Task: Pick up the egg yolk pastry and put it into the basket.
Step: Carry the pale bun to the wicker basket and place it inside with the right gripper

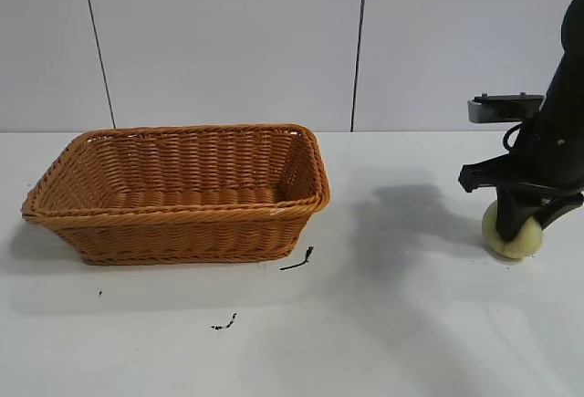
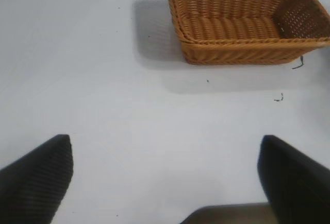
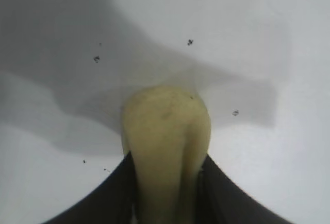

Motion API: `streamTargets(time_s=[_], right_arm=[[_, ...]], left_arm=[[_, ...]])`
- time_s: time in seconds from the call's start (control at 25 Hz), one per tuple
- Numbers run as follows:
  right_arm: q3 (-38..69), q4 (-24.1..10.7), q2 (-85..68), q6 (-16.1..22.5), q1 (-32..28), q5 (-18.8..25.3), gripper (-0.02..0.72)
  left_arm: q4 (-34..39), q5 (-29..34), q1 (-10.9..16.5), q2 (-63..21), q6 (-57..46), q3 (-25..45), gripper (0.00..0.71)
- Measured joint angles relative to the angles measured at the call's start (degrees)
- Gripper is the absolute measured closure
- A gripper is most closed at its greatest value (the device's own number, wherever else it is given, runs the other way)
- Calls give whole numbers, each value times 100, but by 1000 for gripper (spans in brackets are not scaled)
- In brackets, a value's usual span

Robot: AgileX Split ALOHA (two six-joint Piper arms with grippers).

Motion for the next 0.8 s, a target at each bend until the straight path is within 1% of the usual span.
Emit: streamTargets(time_s=[0.12, 0.2, 0.24, 0.36, 0.44, 0.52, 0.64, 0.72, 0.8], right_arm=[[-25, -12, -515, 0, 0, 100, 531], [-169, -12, -832, 0, 0, 330, 531], [-312, -12, -926, 0, 0, 490, 531], [-861, -17, -1054, 0, 0, 1201, 531], [-1236, -10, -1058, 0, 0, 1577, 531], [-1514, 42, -1068, 0, 0, 1847, 531], [-1822, 176, -1079, 0, 0, 2040, 531], [-1992, 279, -1079, 0, 0, 2054, 531], [-2150, 306, -1079, 7, 68, 2067, 531]], left_arm=[[0, 0, 0, 0, 0, 0, 15], [0, 0, 0, 0, 0, 0, 15], [0, 0, 0, 0, 0, 0, 15], [0, 0, 0, 0, 0, 0, 15], [0, 0, 0, 0, 0, 0, 15], [0, 0, 0, 0, 0, 0, 15], [0, 0, 0, 0, 0, 0, 15], [0, 0, 0, 0, 0, 0, 15], [0, 0, 0, 0, 0, 0, 15]])
